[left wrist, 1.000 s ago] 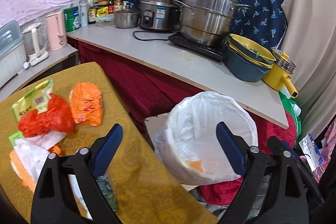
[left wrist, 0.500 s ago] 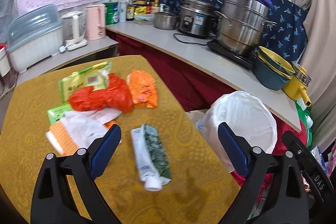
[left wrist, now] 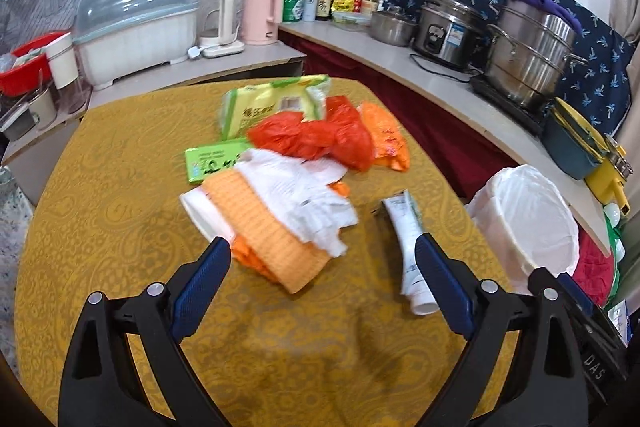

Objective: Collect trash
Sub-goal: 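Reach the right gripper to the green drink pouch and grasp it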

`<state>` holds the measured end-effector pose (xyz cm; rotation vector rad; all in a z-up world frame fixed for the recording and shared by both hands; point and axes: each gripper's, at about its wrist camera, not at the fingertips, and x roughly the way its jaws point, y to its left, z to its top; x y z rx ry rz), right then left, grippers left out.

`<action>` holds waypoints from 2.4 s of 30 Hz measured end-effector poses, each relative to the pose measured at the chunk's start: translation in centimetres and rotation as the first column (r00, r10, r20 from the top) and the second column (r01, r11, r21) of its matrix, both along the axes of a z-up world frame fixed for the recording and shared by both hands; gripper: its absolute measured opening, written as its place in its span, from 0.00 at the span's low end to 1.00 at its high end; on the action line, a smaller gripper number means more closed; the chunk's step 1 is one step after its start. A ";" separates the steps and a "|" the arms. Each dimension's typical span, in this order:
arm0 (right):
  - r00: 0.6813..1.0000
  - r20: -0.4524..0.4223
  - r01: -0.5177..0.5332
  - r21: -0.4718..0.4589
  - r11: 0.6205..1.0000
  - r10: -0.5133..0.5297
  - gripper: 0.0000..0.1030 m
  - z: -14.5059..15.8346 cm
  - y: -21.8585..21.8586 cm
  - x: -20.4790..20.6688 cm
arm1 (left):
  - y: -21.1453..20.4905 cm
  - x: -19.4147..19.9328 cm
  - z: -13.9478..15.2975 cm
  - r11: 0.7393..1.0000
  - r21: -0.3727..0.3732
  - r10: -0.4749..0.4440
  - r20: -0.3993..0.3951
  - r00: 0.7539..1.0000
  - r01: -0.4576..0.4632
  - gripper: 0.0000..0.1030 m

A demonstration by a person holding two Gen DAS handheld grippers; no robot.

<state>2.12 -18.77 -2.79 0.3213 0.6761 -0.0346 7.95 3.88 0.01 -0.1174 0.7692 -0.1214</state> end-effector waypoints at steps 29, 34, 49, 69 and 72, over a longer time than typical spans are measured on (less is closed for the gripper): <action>0.985 -0.144 -0.111 -0.074 0.991 0.100 0.78 -5.7 7.1 8.9 | 6.1 2.3 -5.2 0.997 -0.023 0.076 -0.148 0.986 -0.080 0.88; 0.982 -0.161 -0.108 -0.081 0.991 0.094 0.78 -6.4 7.3 9.8 | 6.6 2.8 -5.4 0.995 -0.040 0.081 -0.161 0.984 -0.089 0.88; 0.979 -0.197 -0.072 -0.065 0.995 0.058 0.64 -7.9 5.8 11.2 | 6.8 3.5 -6.2 0.994 -0.056 0.078 -0.183 0.980 -0.090 0.88; 0.989 -0.132 -0.059 0.104 0.993 0.072 0.29 -5.6 1.9 8.4 | 5.8 2.8 -5.9 0.993 -0.085 0.062 -0.187 0.980 -0.079 0.88; 0.989 -0.125 -0.066 0.109 0.992 0.080 0.28 -5.5 1.9 8.2 | 5.4 2.8 -5.8 0.993 -0.088 0.058 -0.189 0.980 -0.076 0.87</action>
